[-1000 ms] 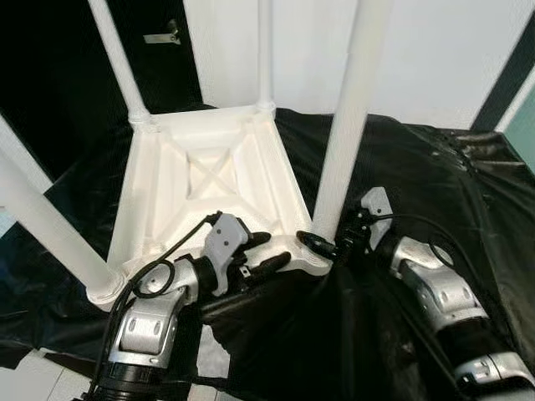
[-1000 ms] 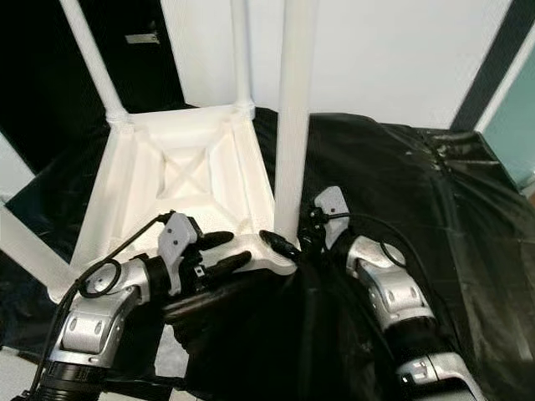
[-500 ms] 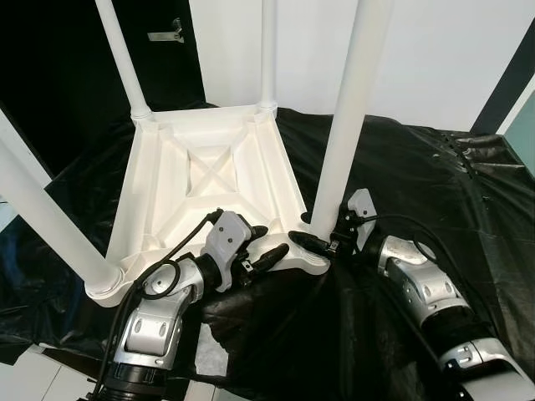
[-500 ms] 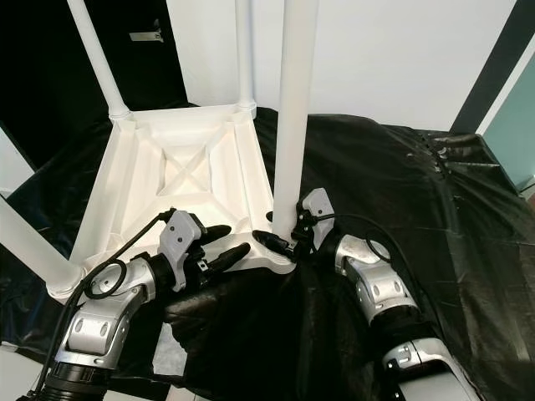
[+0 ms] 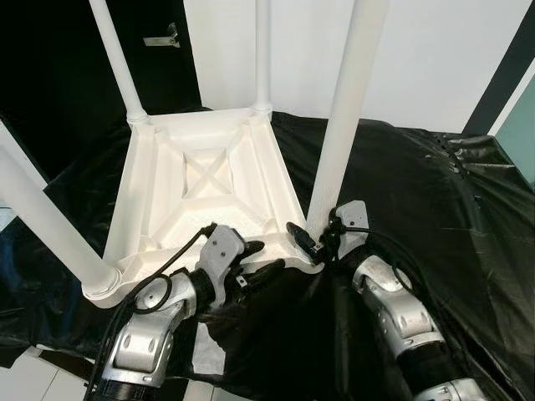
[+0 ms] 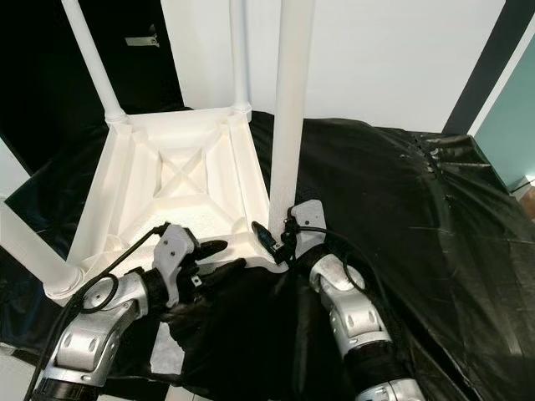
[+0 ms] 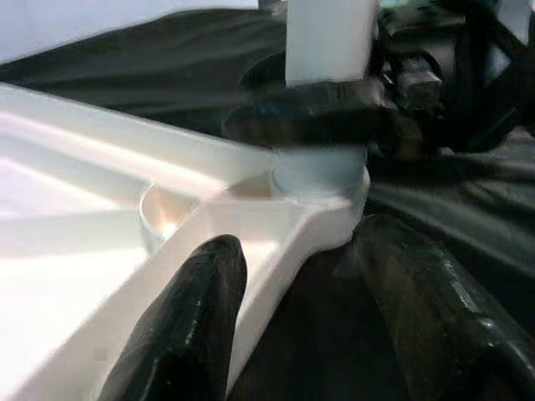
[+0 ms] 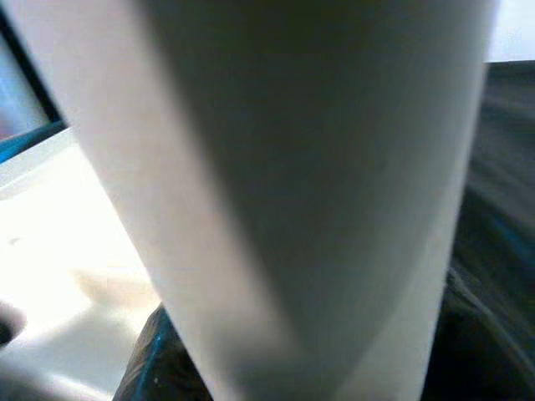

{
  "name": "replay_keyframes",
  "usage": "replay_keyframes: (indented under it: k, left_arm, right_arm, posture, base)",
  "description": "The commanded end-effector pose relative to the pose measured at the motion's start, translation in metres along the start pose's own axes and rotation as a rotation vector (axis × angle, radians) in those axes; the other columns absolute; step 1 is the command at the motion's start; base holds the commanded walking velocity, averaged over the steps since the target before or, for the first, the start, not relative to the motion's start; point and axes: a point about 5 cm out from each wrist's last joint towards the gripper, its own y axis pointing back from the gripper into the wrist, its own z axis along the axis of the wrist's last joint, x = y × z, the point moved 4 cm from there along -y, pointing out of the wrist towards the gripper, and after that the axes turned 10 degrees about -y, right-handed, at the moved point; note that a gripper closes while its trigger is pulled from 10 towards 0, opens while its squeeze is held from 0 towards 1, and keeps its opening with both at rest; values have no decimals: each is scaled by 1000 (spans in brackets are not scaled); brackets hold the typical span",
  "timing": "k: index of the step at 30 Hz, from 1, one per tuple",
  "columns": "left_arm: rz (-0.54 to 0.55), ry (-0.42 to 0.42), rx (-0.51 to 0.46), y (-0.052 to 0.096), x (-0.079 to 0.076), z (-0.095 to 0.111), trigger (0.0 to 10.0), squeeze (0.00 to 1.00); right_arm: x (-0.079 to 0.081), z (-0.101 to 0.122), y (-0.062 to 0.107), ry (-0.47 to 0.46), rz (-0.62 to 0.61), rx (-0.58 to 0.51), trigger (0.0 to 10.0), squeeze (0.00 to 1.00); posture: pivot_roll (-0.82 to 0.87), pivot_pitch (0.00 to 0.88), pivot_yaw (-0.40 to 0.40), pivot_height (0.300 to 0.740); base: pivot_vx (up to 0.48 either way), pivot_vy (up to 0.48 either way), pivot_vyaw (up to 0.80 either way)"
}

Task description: Building children table

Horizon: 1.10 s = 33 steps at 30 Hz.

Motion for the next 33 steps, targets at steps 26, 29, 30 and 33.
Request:
replay_keyframes:
  k: [26, 29, 30, 33]
  left_arm:
    - [-69, -25, -9, -4, -12, 5, 10000, 0]
    - [-69, -25, -9, -5, -12, 5, 10000, 0]
    - [-68, -26, -9, -5, -12, 5, 10000, 0]
    - [-63, -26, -12, -6, -10, 6, 10000, 0]
  right_arm:
    - [-4, 4, 27, -7, 42, -21, 10000, 1000]
    - [-8, 4, 32, 6, 125, 4, 10000, 1000]
    - [-10, 4, 34, 6, 168, 17, 10000, 541]
    - [-13, 5, 34, 21, 264, 47, 10000, 0]
  posture:
    - [-4, 0, -27, 740]
    - [-2, 0, -31, 740]
    - [-1, 0, -32, 740]
    - [5, 0, -35, 740]
  base:
    - [0, 0, 0]
    - [0, 0, 0]
    - [0, 0, 0]
    - [0, 0, 0]
